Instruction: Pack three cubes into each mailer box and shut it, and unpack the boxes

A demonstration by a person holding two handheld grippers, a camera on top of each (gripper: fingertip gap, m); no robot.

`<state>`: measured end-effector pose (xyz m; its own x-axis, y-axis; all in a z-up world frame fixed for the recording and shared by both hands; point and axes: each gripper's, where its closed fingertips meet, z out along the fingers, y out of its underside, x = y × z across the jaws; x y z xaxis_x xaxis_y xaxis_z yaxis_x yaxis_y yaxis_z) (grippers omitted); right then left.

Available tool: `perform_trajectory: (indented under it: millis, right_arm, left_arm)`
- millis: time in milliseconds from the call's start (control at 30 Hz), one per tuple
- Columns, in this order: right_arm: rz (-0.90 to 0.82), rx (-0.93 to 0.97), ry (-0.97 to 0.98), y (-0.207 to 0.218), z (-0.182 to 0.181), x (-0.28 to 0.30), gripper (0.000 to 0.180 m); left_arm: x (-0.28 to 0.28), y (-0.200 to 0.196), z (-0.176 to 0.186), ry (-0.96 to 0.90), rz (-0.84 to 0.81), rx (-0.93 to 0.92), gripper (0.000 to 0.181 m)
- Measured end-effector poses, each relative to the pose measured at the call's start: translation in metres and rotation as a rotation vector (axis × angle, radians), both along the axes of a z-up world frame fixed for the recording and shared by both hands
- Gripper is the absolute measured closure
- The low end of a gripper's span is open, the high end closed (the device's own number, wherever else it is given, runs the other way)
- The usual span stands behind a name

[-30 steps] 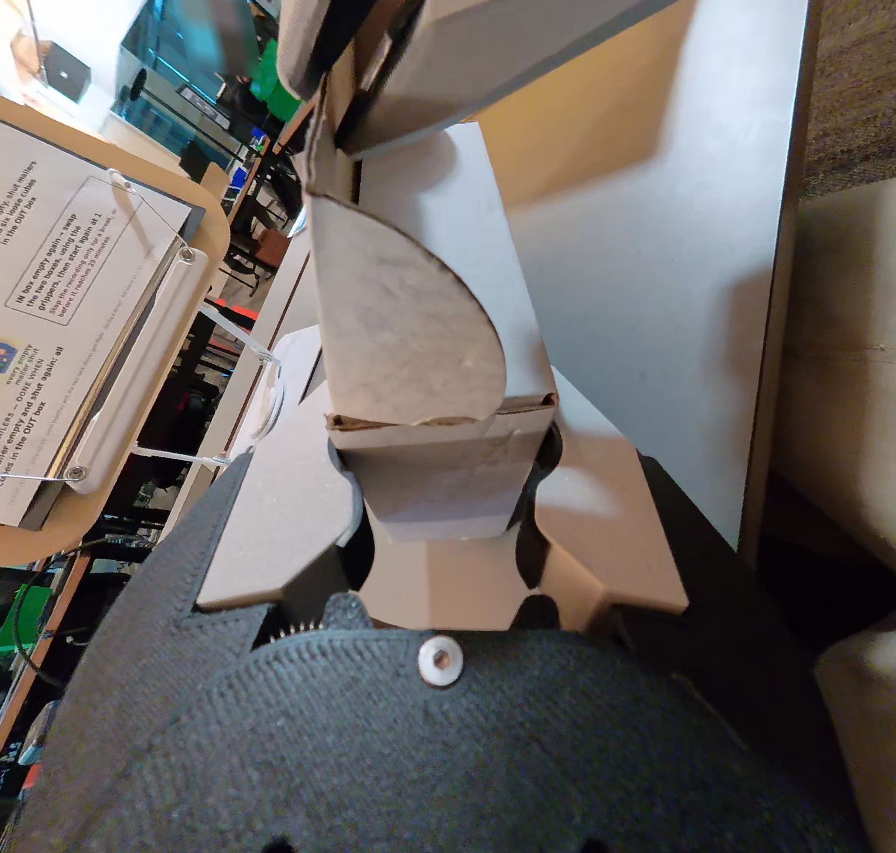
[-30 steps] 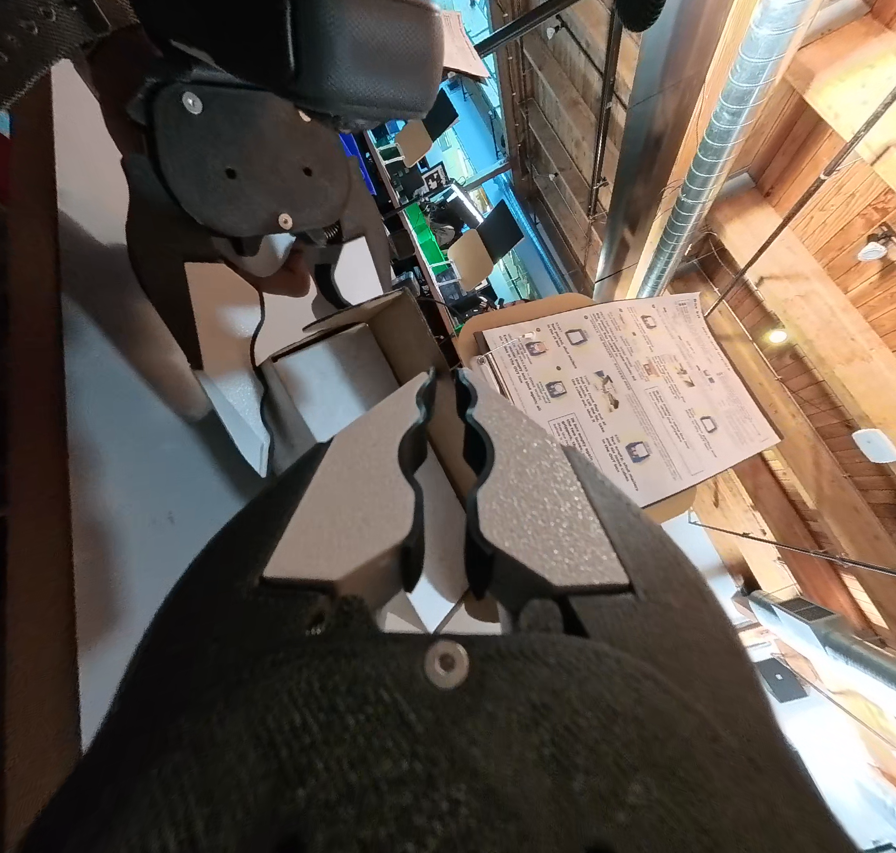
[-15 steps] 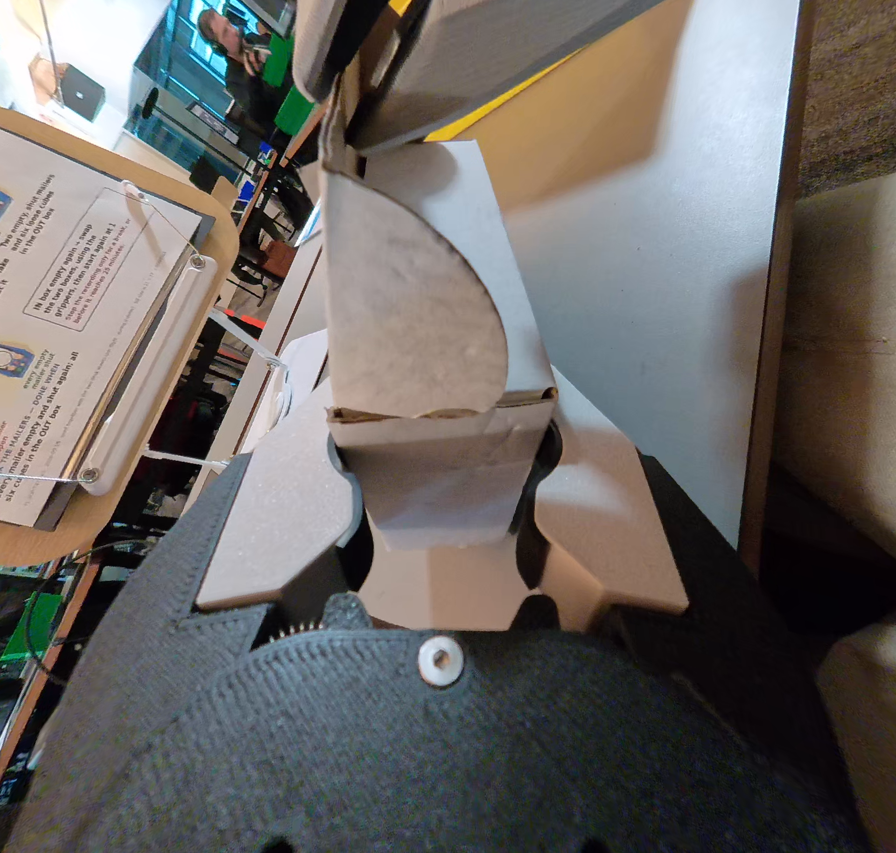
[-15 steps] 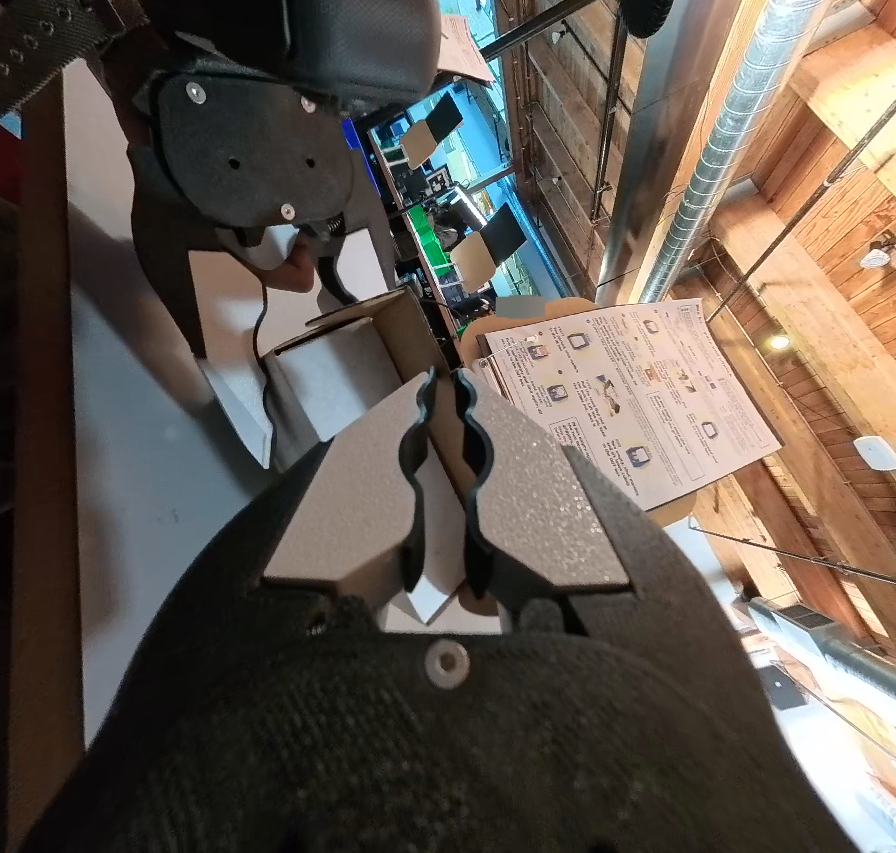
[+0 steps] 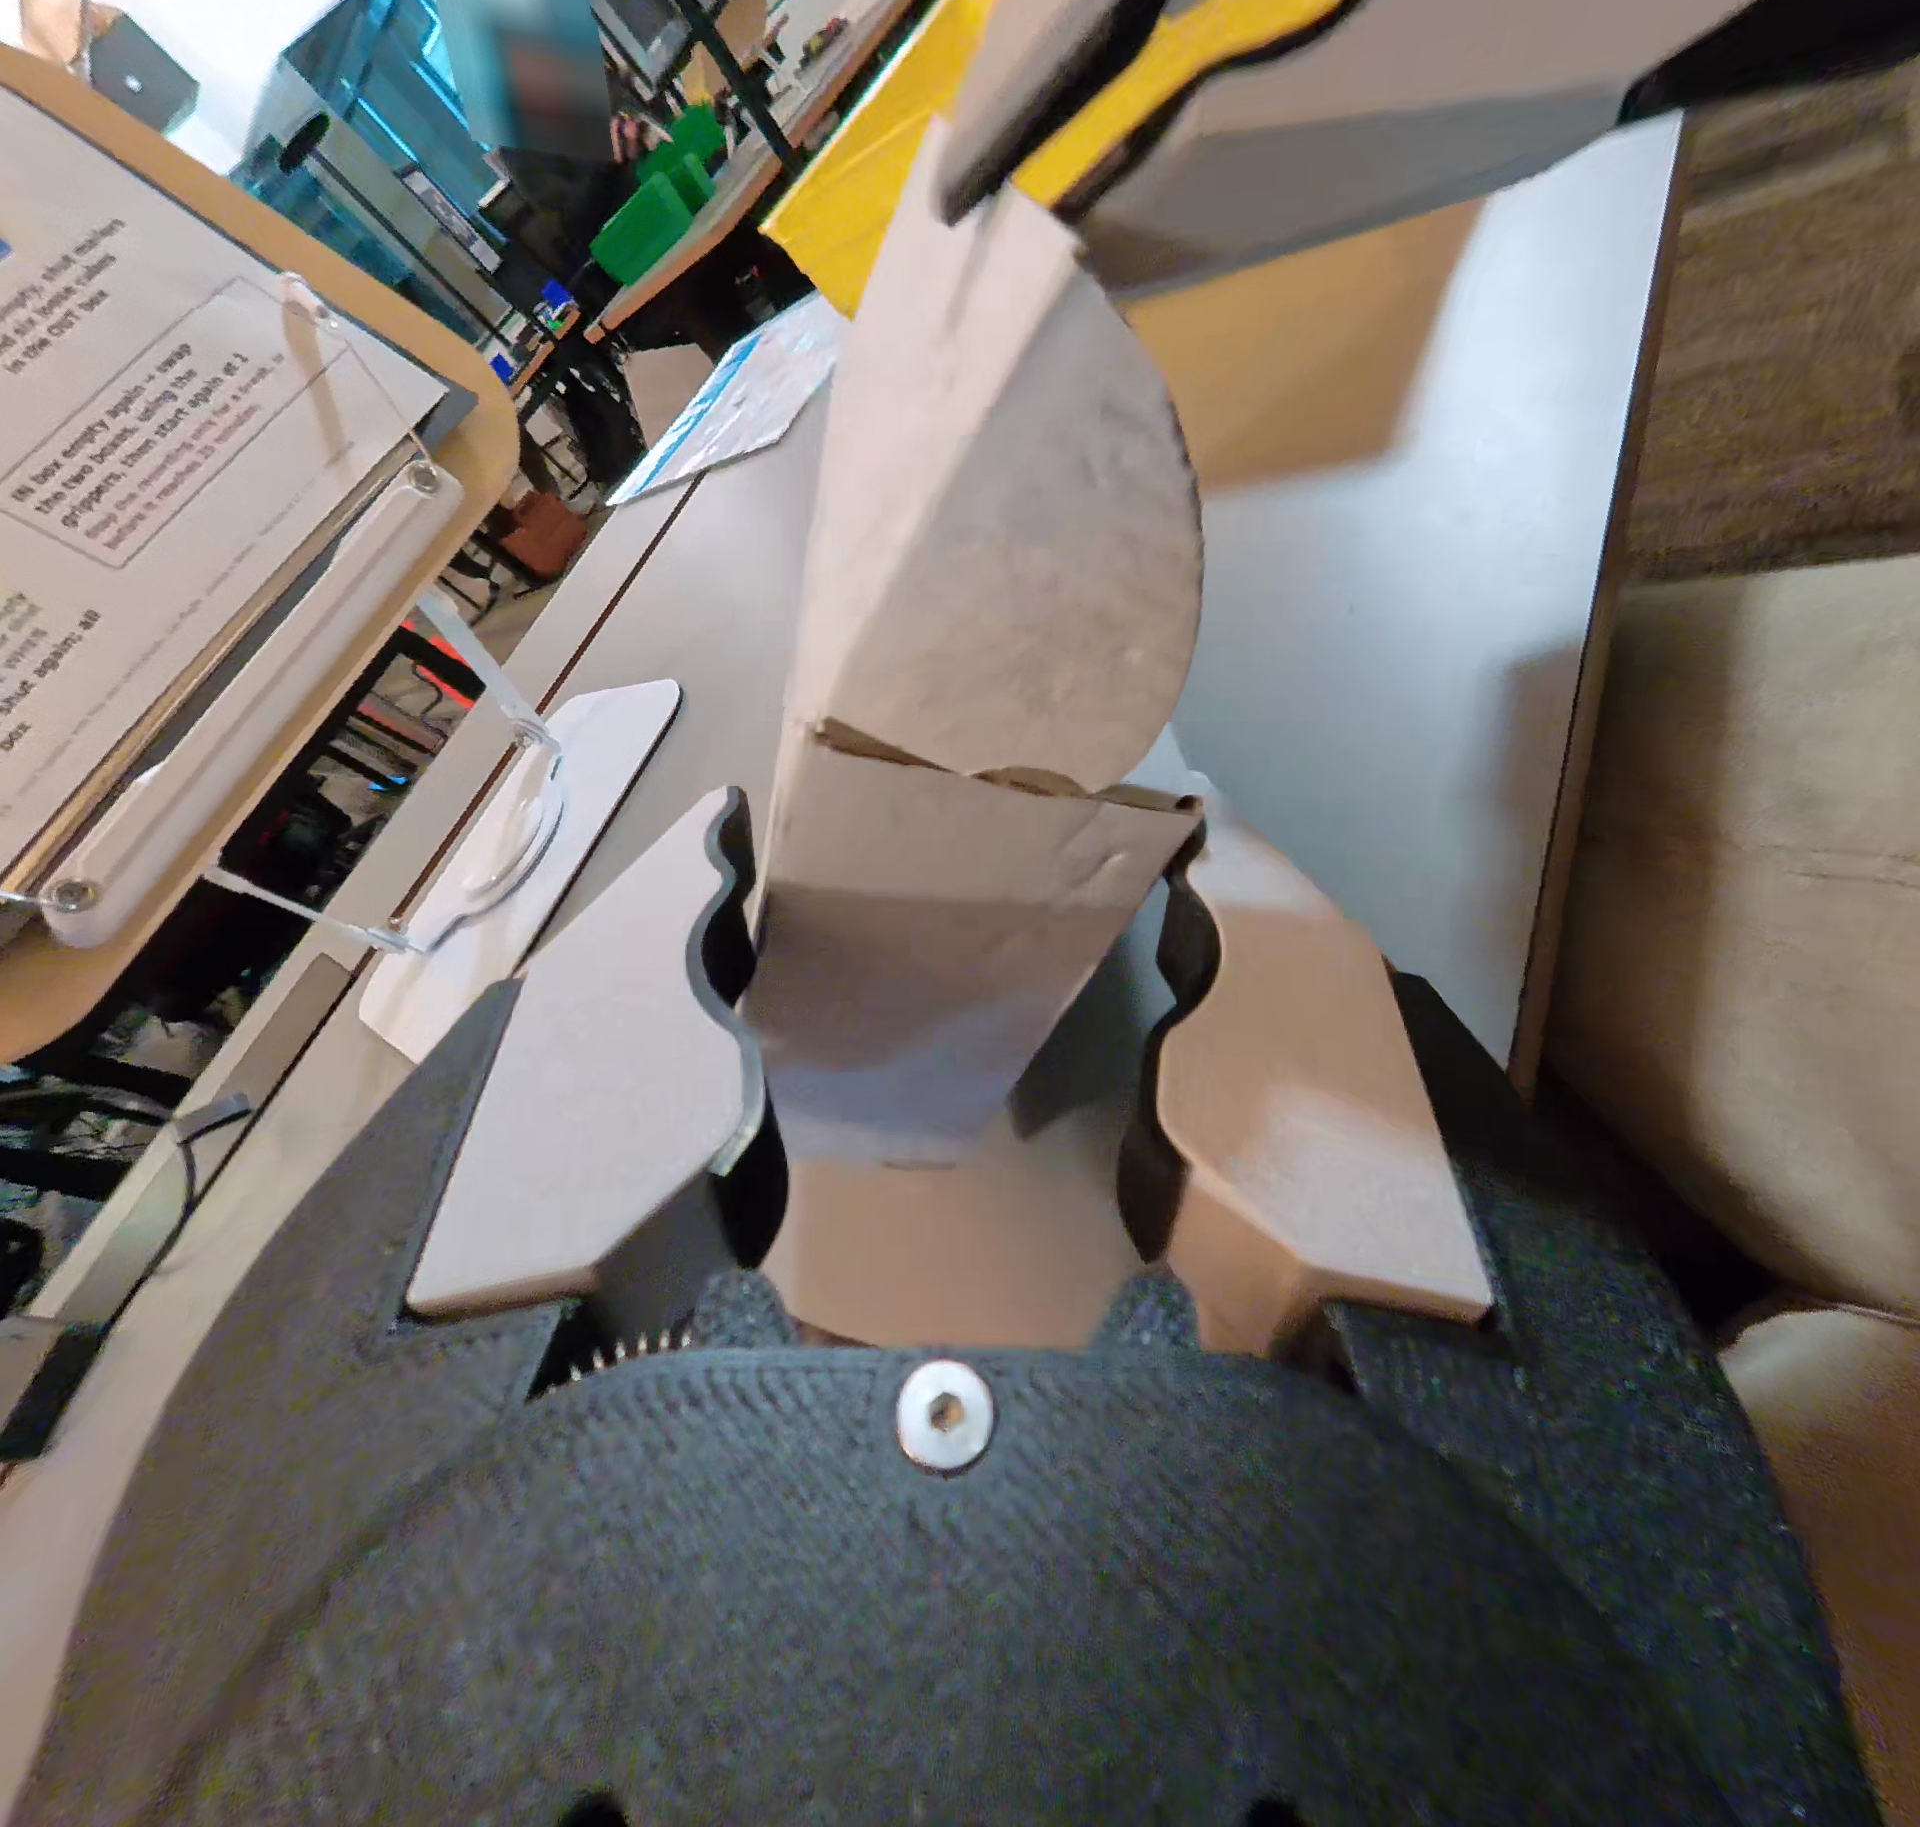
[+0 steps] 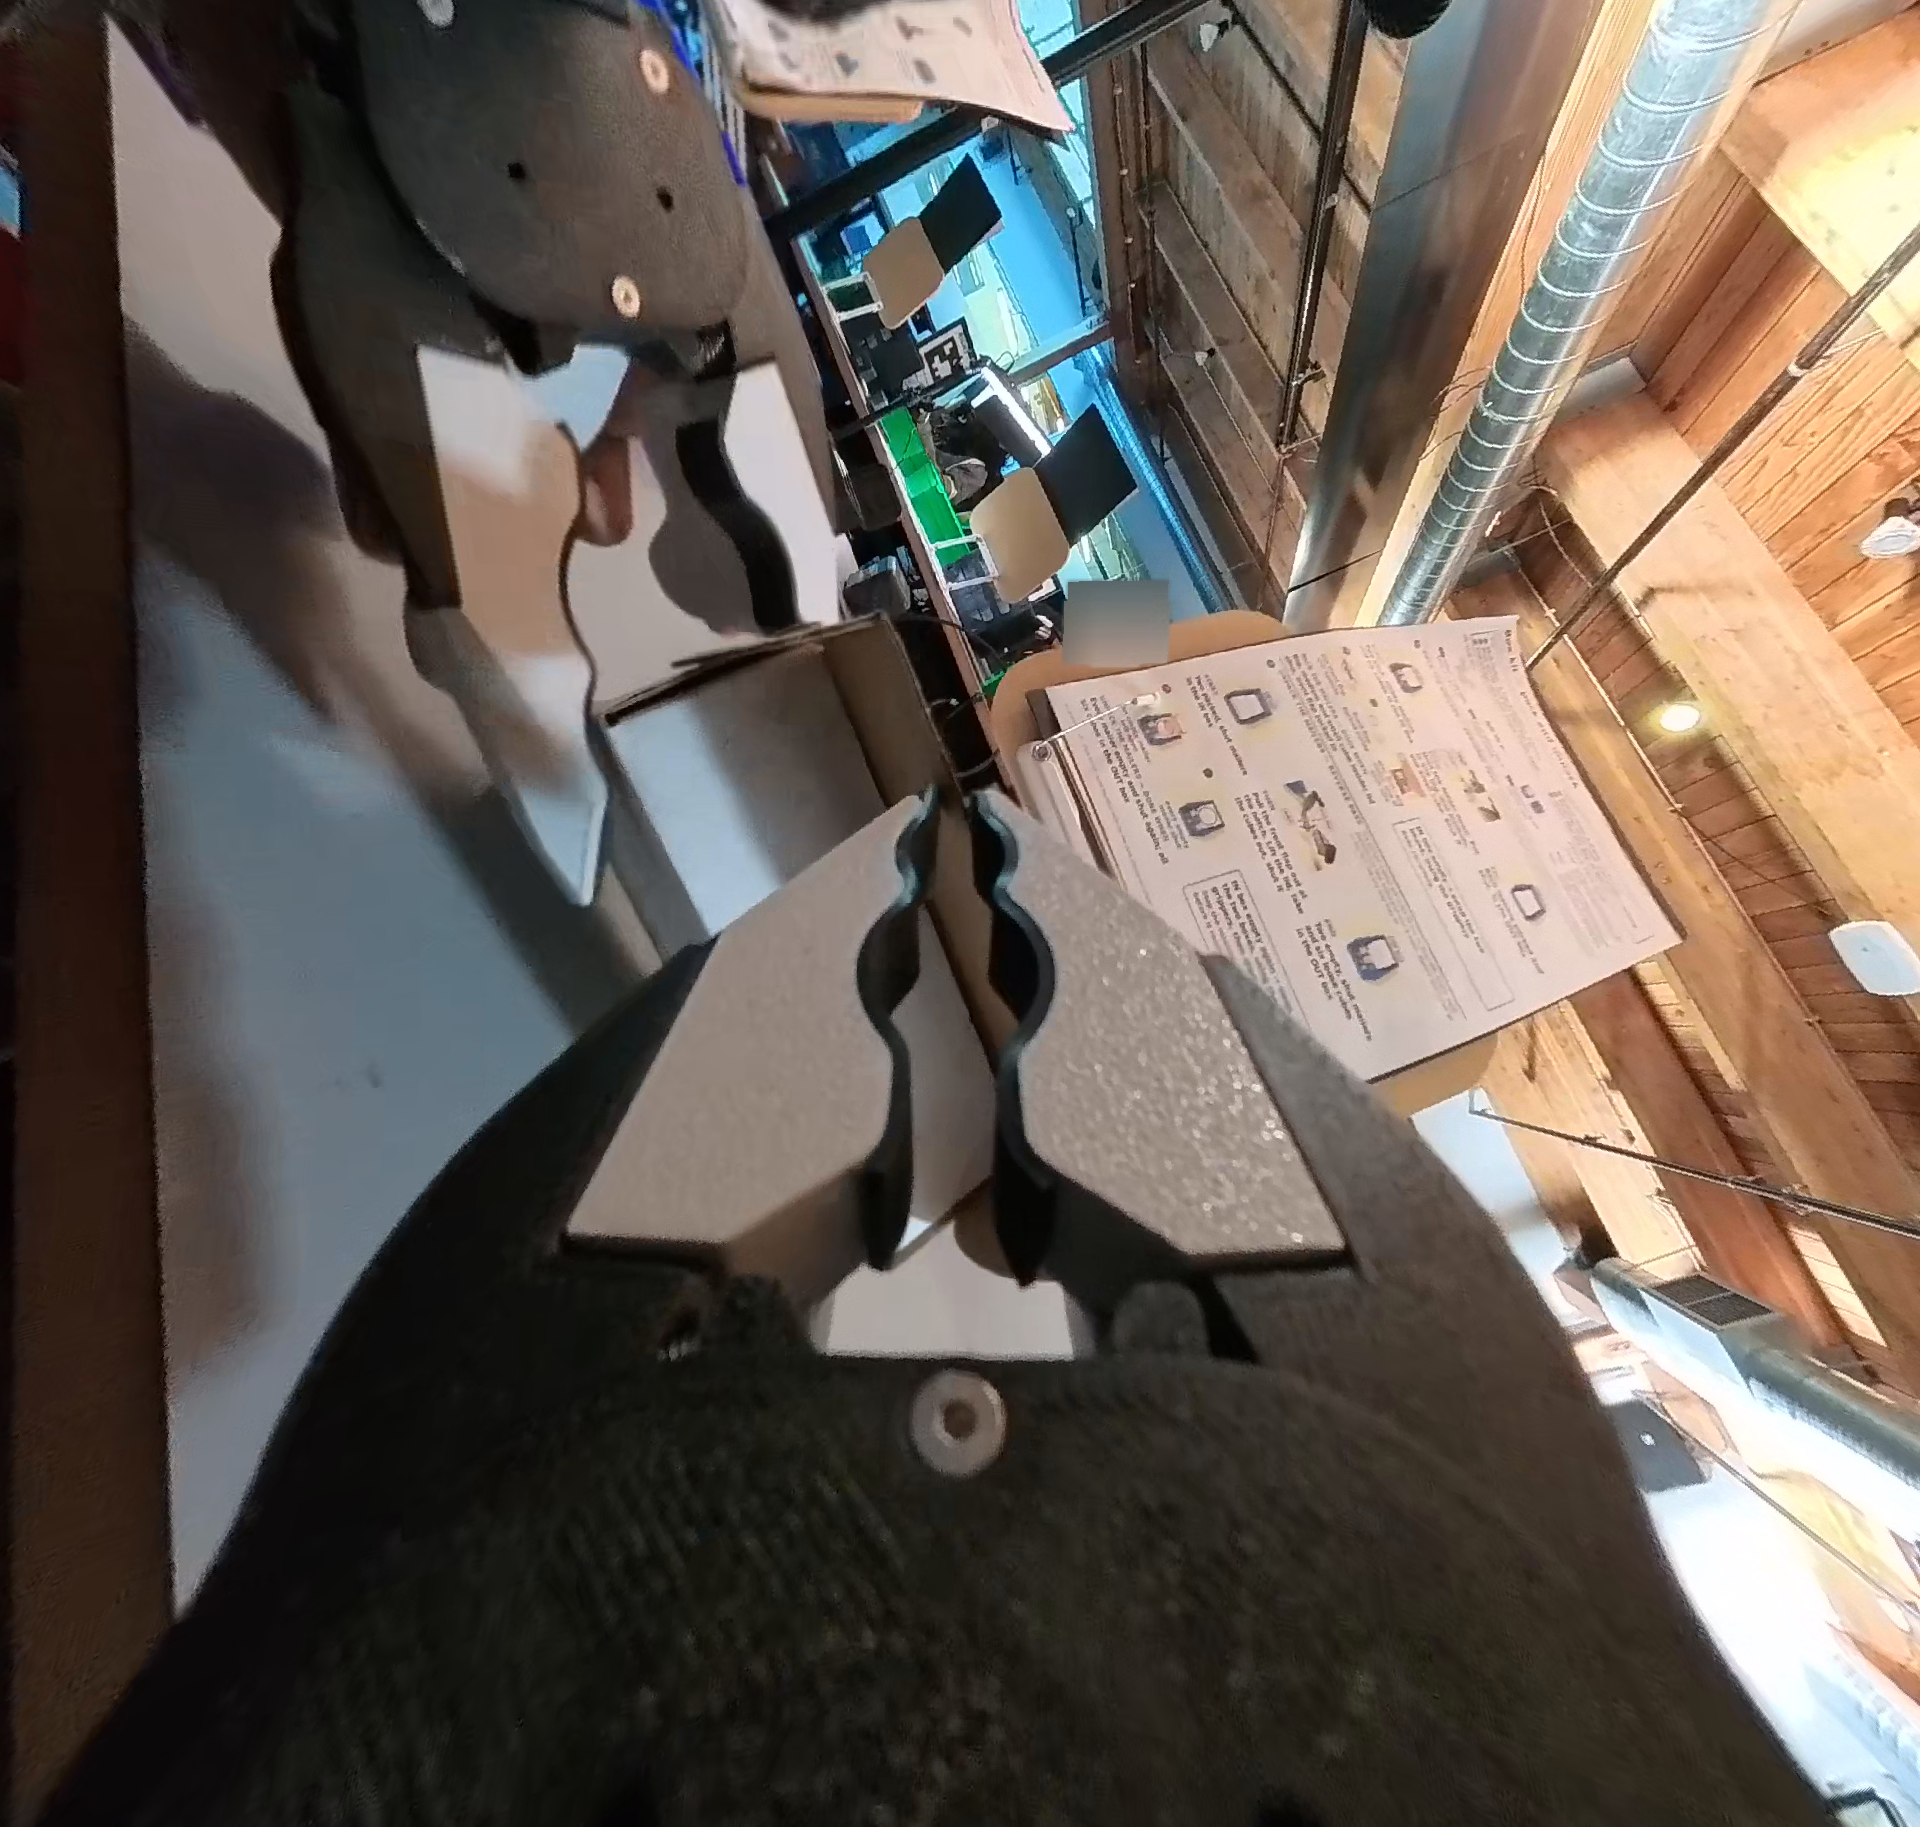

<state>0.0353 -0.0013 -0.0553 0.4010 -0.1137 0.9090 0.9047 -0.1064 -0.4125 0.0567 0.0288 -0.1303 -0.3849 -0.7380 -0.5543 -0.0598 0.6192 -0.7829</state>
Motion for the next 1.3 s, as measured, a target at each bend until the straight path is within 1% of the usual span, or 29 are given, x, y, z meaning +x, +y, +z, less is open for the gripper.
perform_trajectory:
  millis: [167, 333, 467, 600, 733, 900, 933, 1000, 1100, 1300]
  right_arm:
    - [-0.007, 0.000, -0.009, 0.001, -0.001, 0.003, 0.177]
    - [-0.001, -0.024, -0.046, 0.003, -0.006, -0.001, 0.177]
    - [0.017, -0.046, -0.073, 0.004, -0.011, -0.006, 0.177]
    - [0.036, -0.052, -0.081, 0.004, -0.012, -0.012, 0.177]
    - [0.047, -0.053, -0.099, 0.004, -0.013, -0.016, 0.177]
    - [0.050, -0.054, -0.093, 0.004, -0.013, -0.017, 0.177]
    - [0.049, -0.053, -0.085, 0.004, -0.013, -0.016, 0.178]
    - [0.049, -0.040, -0.060, 0.004, -0.011, -0.015, 0.178]
    - [0.055, -0.031, -0.036, 0.004, -0.010, -0.015, 0.178]
    - [0.058, -0.026, -0.032, 0.004, -0.009, -0.015, 0.178]
  left_arm:
    - [-0.001, 0.007, 0.008, -0.027, 0.012, -0.076, 0.100]
    - [-0.005, -0.006, 0.010, -0.043, -0.051, -0.082, 0.101]
    - [-0.008, -0.015, 0.017, -0.093, -0.078, -0.051, 0.102]
    - [-0.008, -0.018, 0.020, -0.123, -0.074, -0.025, 0.109]
    - [-0.008, -0.022, 0.020, -0.130, -0.076, -0.012, 0.112]
    - [-0.008, -0.023, 0.022, -0.155, -0.071, 0.007, 0.122]
    - [-0.007, -0.023, 0.023, -0.161, -0.069, 0.011, 0.124]
    - [-0.007, -0.020, 0.026, -0.177, -0.059, 0.005, 0.138]
    - [-0.006, -0.020, 0.029, -0.171, -0.063, -0.026, 0.140]
    - [-0.006, -0.017, 0.030, -0.180, -0.058, -0.020, 0.141]
